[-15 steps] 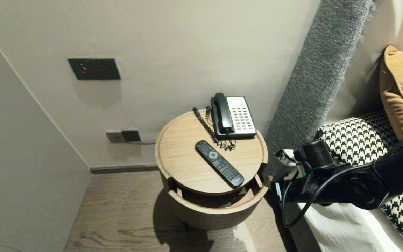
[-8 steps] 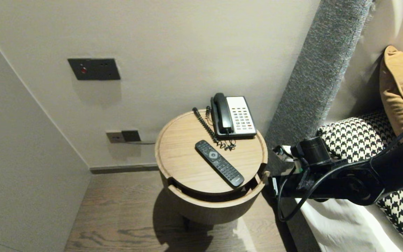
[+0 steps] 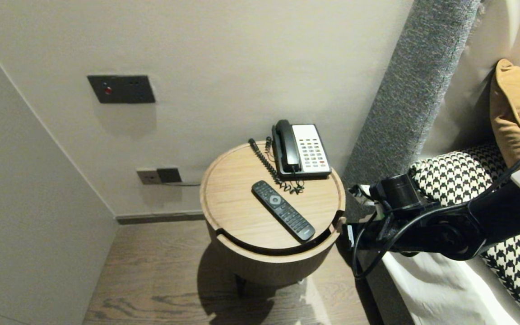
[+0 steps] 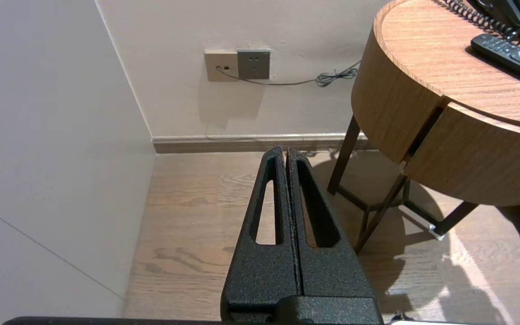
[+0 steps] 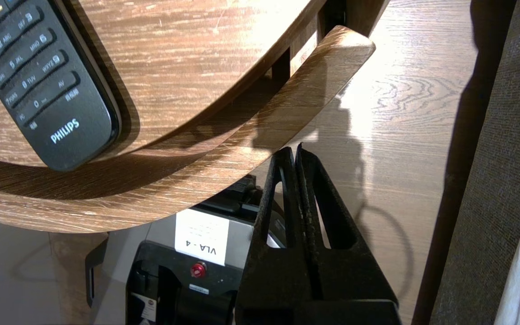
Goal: Close the nightstand drawer
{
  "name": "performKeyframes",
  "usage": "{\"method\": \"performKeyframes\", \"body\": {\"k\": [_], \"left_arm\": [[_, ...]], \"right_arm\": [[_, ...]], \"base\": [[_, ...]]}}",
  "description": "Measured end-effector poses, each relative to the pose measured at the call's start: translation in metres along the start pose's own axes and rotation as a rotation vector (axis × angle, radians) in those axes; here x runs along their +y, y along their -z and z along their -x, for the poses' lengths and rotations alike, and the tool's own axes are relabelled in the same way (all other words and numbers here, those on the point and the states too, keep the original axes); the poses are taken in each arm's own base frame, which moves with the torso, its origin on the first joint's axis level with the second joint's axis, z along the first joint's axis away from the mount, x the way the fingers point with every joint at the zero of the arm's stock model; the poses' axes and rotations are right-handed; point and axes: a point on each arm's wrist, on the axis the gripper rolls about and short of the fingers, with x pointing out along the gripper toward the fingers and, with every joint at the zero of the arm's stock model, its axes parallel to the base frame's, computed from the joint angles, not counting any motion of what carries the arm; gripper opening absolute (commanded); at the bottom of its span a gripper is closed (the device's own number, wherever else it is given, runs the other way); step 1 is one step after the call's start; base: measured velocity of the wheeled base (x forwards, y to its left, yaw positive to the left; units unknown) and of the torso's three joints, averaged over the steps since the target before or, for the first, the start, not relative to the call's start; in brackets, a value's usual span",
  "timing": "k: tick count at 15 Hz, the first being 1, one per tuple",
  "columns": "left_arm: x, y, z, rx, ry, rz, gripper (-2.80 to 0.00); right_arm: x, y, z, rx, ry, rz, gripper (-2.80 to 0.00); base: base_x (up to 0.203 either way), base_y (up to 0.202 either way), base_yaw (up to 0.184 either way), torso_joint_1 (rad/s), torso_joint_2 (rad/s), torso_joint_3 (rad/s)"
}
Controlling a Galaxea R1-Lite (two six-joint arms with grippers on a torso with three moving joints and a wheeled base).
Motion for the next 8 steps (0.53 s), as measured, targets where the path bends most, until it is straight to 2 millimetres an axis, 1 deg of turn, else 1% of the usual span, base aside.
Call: {"method": "performKeyframes", "body": {"k": [8], "left_arm": [[0.0,0.0,0.0,0.0,0.0,0.0,-2.8]], "right_arm": [[0.0028,-0.0093,-0.005,-0.023,0.0,0.0,-2.8]], "base": [[0.0,0.0,0.0,0.0,0.0,0.0]]}}
